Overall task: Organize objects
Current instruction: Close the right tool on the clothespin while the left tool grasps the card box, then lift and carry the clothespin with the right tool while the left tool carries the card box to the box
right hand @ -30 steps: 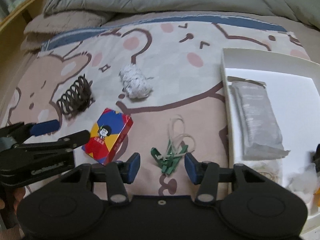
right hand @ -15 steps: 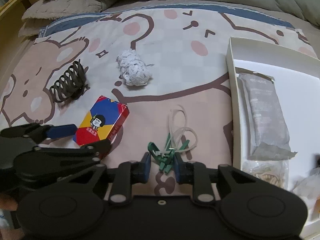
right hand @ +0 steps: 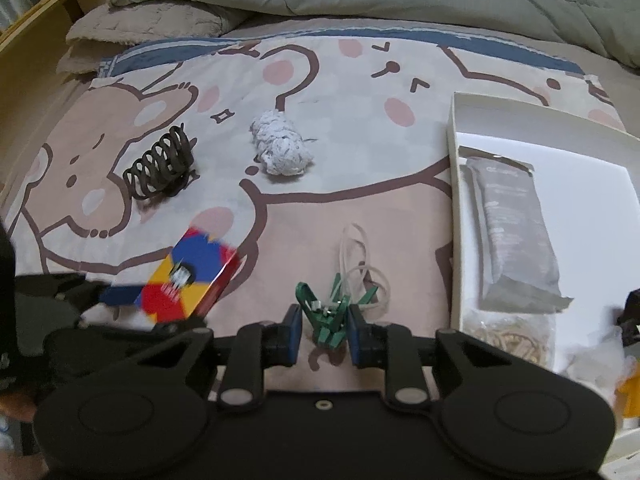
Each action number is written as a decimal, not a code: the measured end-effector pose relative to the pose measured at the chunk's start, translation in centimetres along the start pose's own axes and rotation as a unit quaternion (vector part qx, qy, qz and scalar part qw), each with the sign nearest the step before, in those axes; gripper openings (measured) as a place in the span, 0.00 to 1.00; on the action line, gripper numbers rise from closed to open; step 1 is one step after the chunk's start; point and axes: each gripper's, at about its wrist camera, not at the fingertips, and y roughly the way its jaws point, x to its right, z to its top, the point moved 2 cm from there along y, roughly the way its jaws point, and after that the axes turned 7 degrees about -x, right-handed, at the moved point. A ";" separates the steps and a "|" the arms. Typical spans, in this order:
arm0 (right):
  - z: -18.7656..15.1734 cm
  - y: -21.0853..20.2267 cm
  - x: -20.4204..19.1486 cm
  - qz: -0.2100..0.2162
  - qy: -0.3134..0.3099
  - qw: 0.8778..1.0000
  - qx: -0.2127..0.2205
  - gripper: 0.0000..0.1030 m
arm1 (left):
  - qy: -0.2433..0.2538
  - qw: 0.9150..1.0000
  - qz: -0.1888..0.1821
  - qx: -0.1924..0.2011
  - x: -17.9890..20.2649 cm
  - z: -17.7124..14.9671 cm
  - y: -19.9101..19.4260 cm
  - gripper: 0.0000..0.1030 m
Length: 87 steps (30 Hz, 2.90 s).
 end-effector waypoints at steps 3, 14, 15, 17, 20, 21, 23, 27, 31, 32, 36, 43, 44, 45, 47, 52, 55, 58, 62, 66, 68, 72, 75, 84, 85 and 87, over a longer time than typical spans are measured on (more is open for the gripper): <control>-0.4 -0.7 0.2 0.000 0.000 1.000 0.005 0.23 | 0.002 1.000 0.000 0.003 -0.1 -0.9 -0.5 0.61; -0.9 -1.8 0.3 -0.005 -0.003 1.000 0.018 0.23 | -0.034 0.999 0.004 0.011 0.2 1.9 1.2 0.67; -0.9 -1.8 0.3 -0.007 -0.006 1.000 0.018 0.23 | -0.034 0.999 0.003 0.005 0.2 2.1 1.3 0.63; -1.0 -2.0 0.2 -0.007 -0.010 1.000 0.021 0.23 | -0.026 1.000 0.002 0.001 0.5 2.3 1.1 0.61; -1.1 -2.2 0.0 -0.010 -0.017 0.999 0.025 0.23 | -0.026 1.000 0.006 0.004 0.5 2.1 0.7 0.61; -1.1 -2.3 0.0 -0.012 -0.020 0.999 0.028 0.23 | -0.029 1.000 0.007 0.007 0.5 2.1 0.5 0.61; -1.1 -2.7 0.1 -0.016 -0.023 0.999 0.034 0.23 | -0.033 0.999 0.010 0.019 0.3 2.0 -0.3 0.61; -1.0 -3.7 0.1 -0.021 -0.023 0.998 0.057 0.23 | -0.044 0.997 0.013 0.057 -0.2 2.1 -2.6 0.61; -1.0 -5.0 0.1 -0.026 -0.024 0.996 0.088 0.23 | -0.055 0.994 0.010 0.090 -0.6 2.1 -5.3 0.61; -1.0 -5.3 0.2 -0.027 -0.024 0.995 0.096 0.23 | -0.057 0.993 0.011 0.099 -0.7 2.0 -6.0 0.61; -1.1 -6.8 0.0 -0.024 -0.026 0.991 0.126 0.23 | -0.061 0.990 0.017 0.129 -0.8 1.7 -8.2 0.61; -1.5 -8.9 -0.5 -0.021 -0.030 0.984 0.173 0.23 | -0.067 0.981 0.023 0.178 -0.7 0.8 -11.5 0.61; -1.6 -9.1 -0.5 -0.020 -0.032 0.983 0.178 0.23 | -0.070 0.980 0.022 0.185 -0.6 0.6 -11.9 0.61; -1.7 -9.4 -0.6 -0.020 -0.034 0.982 0.183 0.23 | -0.071 0.979 0.021 0.190 -0.6 0.5 -12.3 0.61; -1.9 -9.9 -0.6 -0.021 -0.035 0.980 0.192 0.23 | -0.074 0.976 0.021 0.202 -0.3 0.2 -13.0 0.61; -2.4 -11.0 -0.4 -0.025 -0.034 0.976 0.215 0.23 | -0.084 0.970 0.018 0.228 0.2 -0.4 -14.2 0.61; -2.6 -11.5 -0.3 -0.029 -0.030 0.973 0.225 0.23 | -0.087 0.968 0.017 0.234 0.6 -0.6 -14.5 0.61; -2.8 -12.1 0.1 -0.030 -0.025 0.971 0.235 0.23 | -0.086 0.967 0.020 0.241 1.1 -0.5 -14.7 0.61; -3.0 -12.8 0.7 -0.033 -0.019 0.969 0.246 0.23 | -0.082 0.965 0.020 0.249 1.8 -0.3 -14.9 0.61; -3.2 -13.2 1.2 -0.035 -0.013 0.967 0.252 0.23 | -0.077 0.965 0.018 0.252 2.7 0.0 -14.9 0.61; -3.3 -13.3 1.6 -0.037 -0.009 0.966 0.255 0.23 | -0.075 0.965 0.015 0.252 3.1 0.2 -14.8 0.61; -3.4 -13.6 2.7 -0.042 0.000 0.965 0.258 0.23 | -0.069 0.965 0.010 0.253 4.1 0.8 -14.6 0.61; -3.5 -13.9 3.8 -0.047 0.009 0.965 0.260 0.23 | -0.066 0.966 0.006 0.252 5.0 1.3 -14.4 0.61; -4.2 -14.7 7.7 -0.072 0.042 0.961 0.263 0.23 | -0.048 0.965 -0.013 0.256 7.7 2.6 -14.1 0.61; -4.3 -14.9 8.2 -0.074 0.046 0.961 0.264 0.23 | -0.047 0.966 -0.015 0.255 8.0 2.8 -14.1 0.61; -4.5 -15.1 9.1 -0.078 0.057 0.959 0.265 0.23 | -0.045 0.966 -0.019 0.255 8.6 3.0 -14.0 0.61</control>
